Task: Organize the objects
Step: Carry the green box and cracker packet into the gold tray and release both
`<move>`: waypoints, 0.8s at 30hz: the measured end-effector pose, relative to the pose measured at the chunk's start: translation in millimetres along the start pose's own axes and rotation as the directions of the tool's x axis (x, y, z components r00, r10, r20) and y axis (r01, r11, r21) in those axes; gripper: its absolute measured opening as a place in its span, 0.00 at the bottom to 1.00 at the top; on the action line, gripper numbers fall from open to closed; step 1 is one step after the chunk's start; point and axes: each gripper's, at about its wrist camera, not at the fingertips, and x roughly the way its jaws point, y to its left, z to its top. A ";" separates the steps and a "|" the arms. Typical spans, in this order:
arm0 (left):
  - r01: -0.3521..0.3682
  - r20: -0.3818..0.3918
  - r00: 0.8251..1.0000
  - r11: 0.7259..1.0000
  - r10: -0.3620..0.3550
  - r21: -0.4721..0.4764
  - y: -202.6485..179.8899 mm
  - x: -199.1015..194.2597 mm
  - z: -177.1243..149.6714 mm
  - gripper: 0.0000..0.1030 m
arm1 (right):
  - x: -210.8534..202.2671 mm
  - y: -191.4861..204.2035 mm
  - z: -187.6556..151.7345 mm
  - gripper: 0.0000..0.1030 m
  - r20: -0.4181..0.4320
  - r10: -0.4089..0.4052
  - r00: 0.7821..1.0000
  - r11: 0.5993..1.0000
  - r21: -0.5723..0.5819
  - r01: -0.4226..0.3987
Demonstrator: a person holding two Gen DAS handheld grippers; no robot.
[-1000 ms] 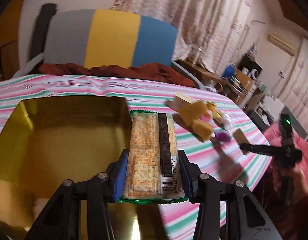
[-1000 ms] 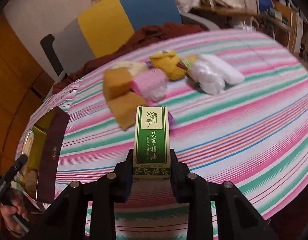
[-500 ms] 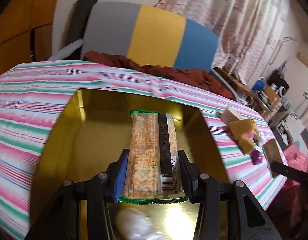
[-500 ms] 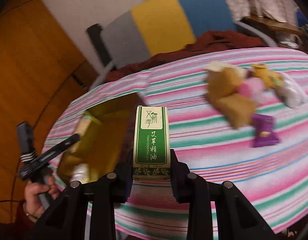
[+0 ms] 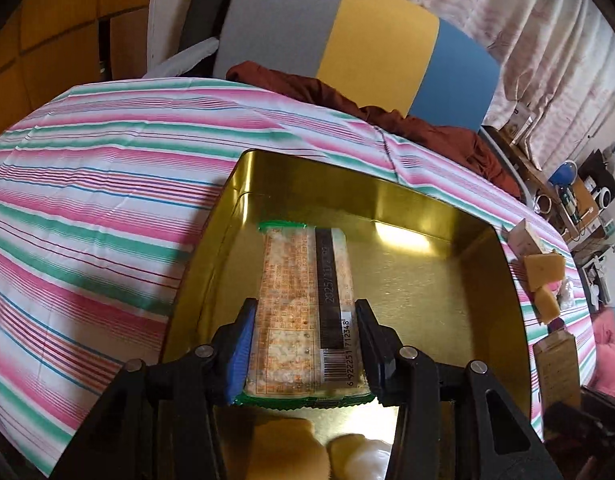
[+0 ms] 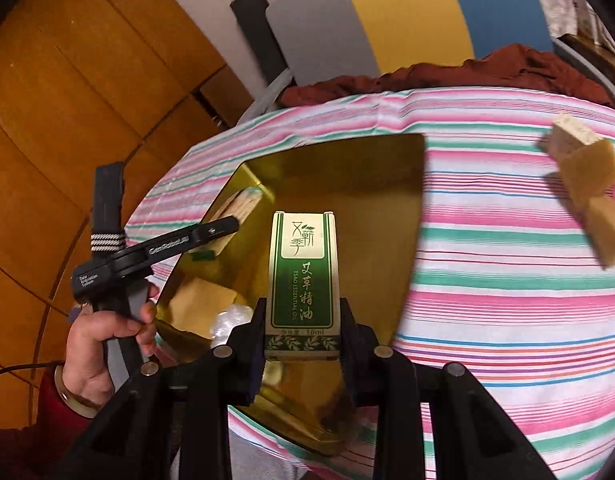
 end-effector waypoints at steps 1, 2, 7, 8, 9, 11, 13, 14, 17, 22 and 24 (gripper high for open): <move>-0.003 0.001 1.000 1.000 0.003 0.000 0.6 0.9 0.8 0.47 | 4.1 4.2 0.3 0.30 -0.008 0.004 1.000 1.000 -0.006 -0.004; -0.003 0.005 1.000 1.000 0.003 -0.002 2.4 0.4 0.2 0.50 | 5.9 6.7 0.8 0.30 -0.015 0.007 1.000 1.000 -0.013 -0.007; 0.012 0.043 0.999 0.999 -0.011 -0.033 9.9 -13.2 -4.3 0.52 | 26.9 16.2 4.1 0.30 -0.050 0.006 0.999 1.000 -0.022 -0.008; 0.014 0.060 0.998 0.999 -0.011 -0.041 10.2 -18.8 -5.4 0.56 | 31.2 16.2 4.5 0.30 -0.058 0.006 0.998 1.000 -0.017 -0.007; 0.009 0.080 0.997 0.999 -0.005 -0.047 10.8 -24.6 -6.7 0.65 | 34.3 16.4 5.1 0.30 -0.065 0.006 0.998 1.000 -0.012 -0.007; -0.031 0.137 0.990 0.998 0.039 -0.059 11.8 -39.8 -10.5 0.80 | 43.0 18.2 6.2 0.30 -0.080 0.000 0.997 1.000 -0.001 0.000; -0.061 0.187 0.980 0.996 0.071 -0.059 11.3 -54.3 -16.3 0.83 | 51.1 18.7 6.4 0.30 -0.098 -0.007 0.995 1.000 0.010 0.008; -0.074 0.207 0.975 0.996 0.084 -0.054 10.3 -60.9 -19.6 0.85 | 55.8 19.2 6.6 0.30 -0.107 -0.010 0.994 1.000 0.015 0.012; -0.129 0.238 0.961 0.990 0.139 -0.056 9.4 -73.7 -26.9 0.92 | 69.2 18.9 8.6 0.30 -0.133 -0.038 0.990 0.999 0.029 0.042; -0.151 0.254 0.951 0.982 0.176 -0.114 22.1 -90.7 -35.5 0.96 | 83.5 22.6 18.5 0.30 -0.128 -0.060 0.990 0.996 0.057 0.068; -0.147 0.245 0.953 0.980 0.177 -0.135 25.5 -94.0 -37.7 0.97 | 89.4 25.8 23.8 0.30 -0.116 -0.075 0.990 0.995 0.061 0.083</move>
